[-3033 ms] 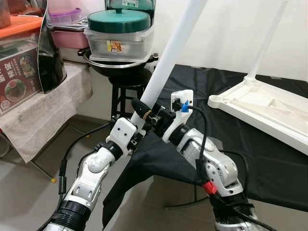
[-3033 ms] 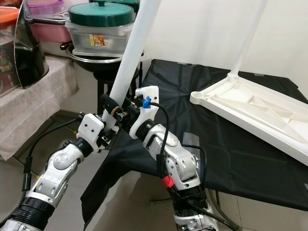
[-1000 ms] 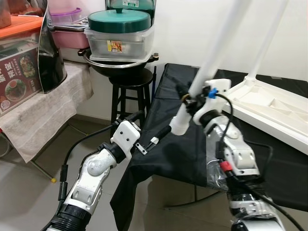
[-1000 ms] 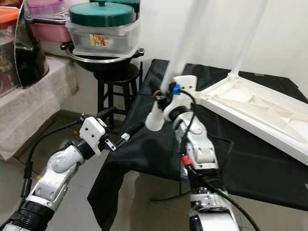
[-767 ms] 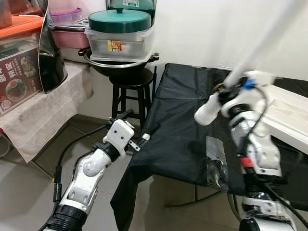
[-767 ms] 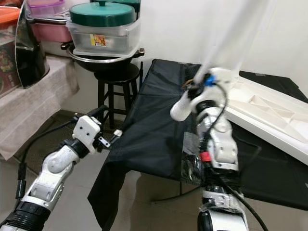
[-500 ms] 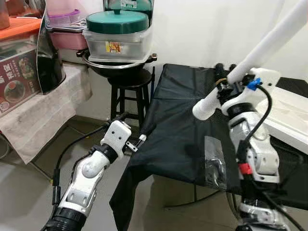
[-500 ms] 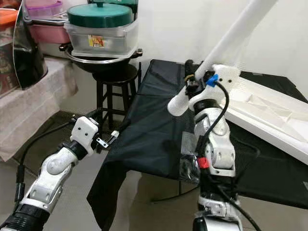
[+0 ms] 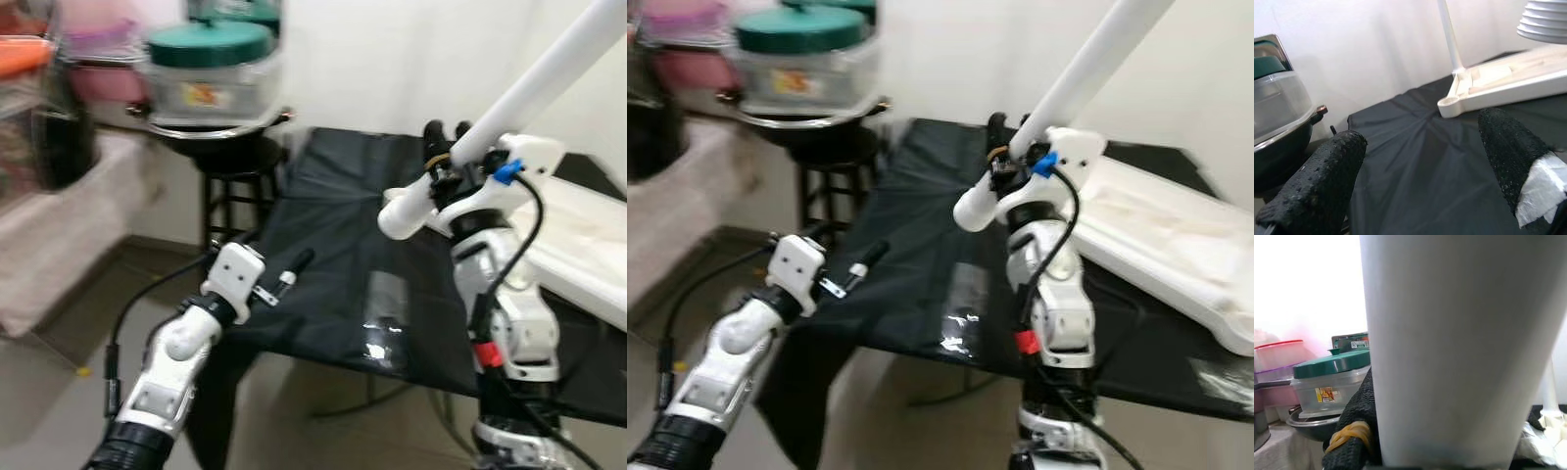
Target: Building children table
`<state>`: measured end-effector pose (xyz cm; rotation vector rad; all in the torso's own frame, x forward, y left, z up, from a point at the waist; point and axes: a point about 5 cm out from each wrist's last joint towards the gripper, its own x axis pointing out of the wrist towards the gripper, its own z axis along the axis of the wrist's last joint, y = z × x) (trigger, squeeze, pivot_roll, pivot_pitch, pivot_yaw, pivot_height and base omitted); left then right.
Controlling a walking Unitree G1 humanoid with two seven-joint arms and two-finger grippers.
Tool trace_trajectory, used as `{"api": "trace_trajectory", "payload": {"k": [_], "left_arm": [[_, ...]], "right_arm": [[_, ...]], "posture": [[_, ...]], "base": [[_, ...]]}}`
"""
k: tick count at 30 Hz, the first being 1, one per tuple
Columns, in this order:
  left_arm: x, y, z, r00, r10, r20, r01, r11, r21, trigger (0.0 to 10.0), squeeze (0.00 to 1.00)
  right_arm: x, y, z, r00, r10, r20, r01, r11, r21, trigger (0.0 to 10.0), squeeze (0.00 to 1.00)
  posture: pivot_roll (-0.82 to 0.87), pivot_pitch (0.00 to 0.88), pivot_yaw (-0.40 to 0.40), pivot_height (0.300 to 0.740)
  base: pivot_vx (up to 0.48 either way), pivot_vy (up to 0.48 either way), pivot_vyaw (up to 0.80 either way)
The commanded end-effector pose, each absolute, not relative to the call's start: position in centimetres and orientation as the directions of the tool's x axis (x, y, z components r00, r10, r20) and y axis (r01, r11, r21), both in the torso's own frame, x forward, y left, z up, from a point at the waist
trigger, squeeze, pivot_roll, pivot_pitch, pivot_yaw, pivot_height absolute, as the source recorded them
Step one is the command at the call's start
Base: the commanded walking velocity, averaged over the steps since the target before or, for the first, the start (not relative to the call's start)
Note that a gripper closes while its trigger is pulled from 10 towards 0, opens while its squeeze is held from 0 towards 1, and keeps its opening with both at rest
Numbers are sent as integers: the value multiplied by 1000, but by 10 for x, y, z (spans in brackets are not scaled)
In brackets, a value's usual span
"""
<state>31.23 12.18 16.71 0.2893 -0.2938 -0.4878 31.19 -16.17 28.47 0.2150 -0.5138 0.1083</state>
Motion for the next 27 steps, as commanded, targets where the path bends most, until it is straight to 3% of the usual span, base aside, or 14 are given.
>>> {"api": "trace_trajectory", "payload": {"k": [1,17,23,27], "left_arm": [[313,126,165,859,-476,187,398,852,339,10000,0],[315,120,171,858,-473,201,398,859,322,10000,0],[316,121,171,858,-474,198,399,858,323,10000,0],[317,120,172,857,-475,199,401,858,322,10000,0]], "right_arm": [[309,-155,285,866,66,496,-174,970,173,0,0],[305,-146,281,877,88,472,-201,960,194,0,0],[307,-133,273,898,156,411,-314,882,352,0,0],[307,-131,271,903,162,398,-309,888,340,0,0]], "posture": [[43,0,-57,740],[43,0,-53,740],[38,0,-49,740],[38,0,-49,740]], "base": [[0,-480,0],[0,-480,0],[0,-480,0],[0,-480,0]]}}
